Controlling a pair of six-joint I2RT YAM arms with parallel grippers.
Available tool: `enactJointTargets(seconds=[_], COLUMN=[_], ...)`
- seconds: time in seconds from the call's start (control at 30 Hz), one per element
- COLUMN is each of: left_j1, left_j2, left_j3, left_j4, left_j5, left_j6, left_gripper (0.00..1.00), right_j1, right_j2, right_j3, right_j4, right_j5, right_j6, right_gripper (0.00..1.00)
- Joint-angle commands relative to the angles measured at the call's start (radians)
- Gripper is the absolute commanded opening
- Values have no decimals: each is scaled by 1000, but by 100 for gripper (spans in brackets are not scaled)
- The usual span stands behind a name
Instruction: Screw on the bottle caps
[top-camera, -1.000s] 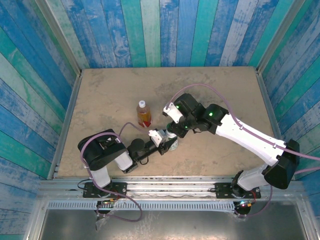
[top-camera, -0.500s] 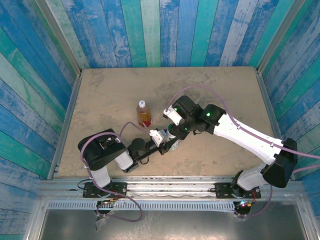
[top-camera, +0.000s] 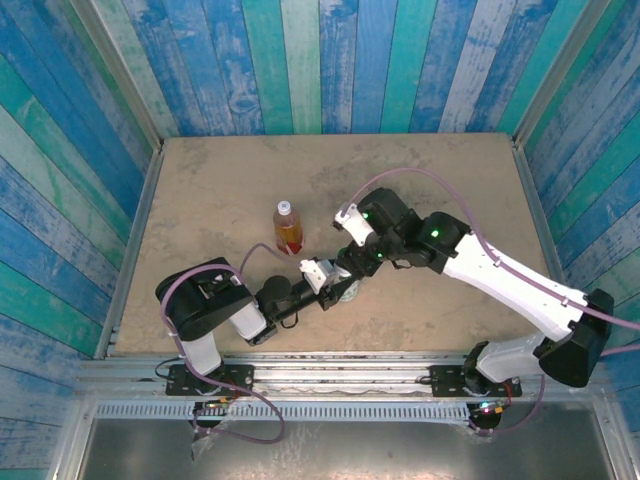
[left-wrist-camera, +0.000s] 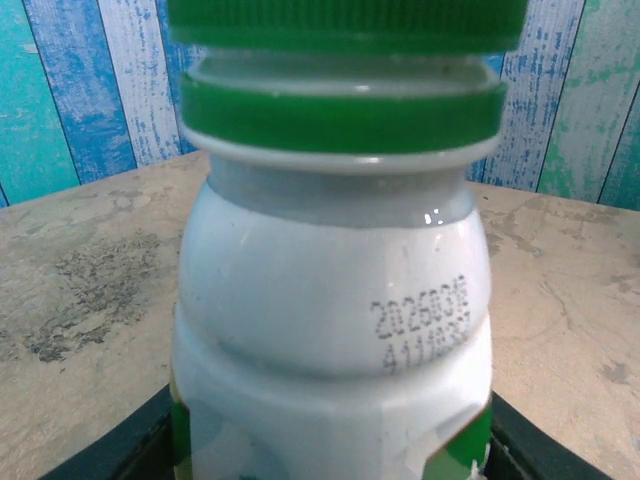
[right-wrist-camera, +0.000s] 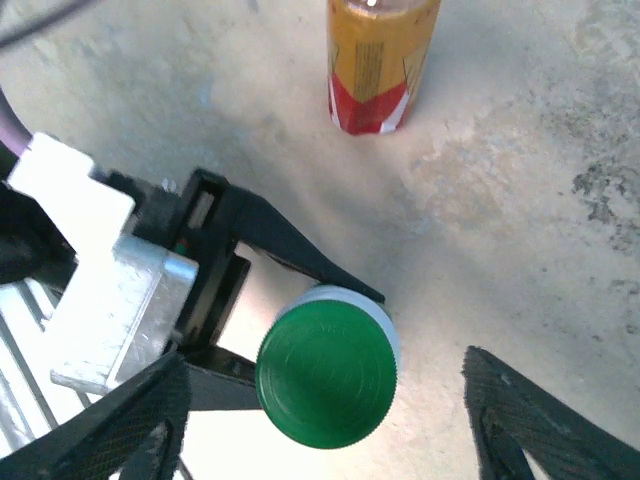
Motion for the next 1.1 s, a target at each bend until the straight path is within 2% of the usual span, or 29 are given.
enactJointTargets(seconds=[0.0, 0.1, 0.37, 0.77, 0.9, 1.07], left_j1=[2, 2, 3, 9, 11, 13], left_j2=[28, 28, 25, 36, 38, 38], left_j3=[11, 12, 12, 36, 42, 48], left_j4=[-31, -31, -33, -49, -57, -66], left_j5=[26, 29, 31, 31, 33, 39], left_j6=[16, 16, 14, -9, -12, -11], left_gripper=[55, 55, 54, 54, 54, 54], right_j1=[-53, -92, -150, -191, -193, -193], right_j2=[-9, 5, 19, -63, -97, -140], right_j3=[-30, -39, -81, -198, -240, -275], right_j4=[61, 68, 67, 70, 70, 69], right_j5=[-110, -172, -275, -439, -502, -501], right_j6=[55, 72, 92, 102, 100, 93], right_gripper=[59, 46, 31, 19, 18, 20])
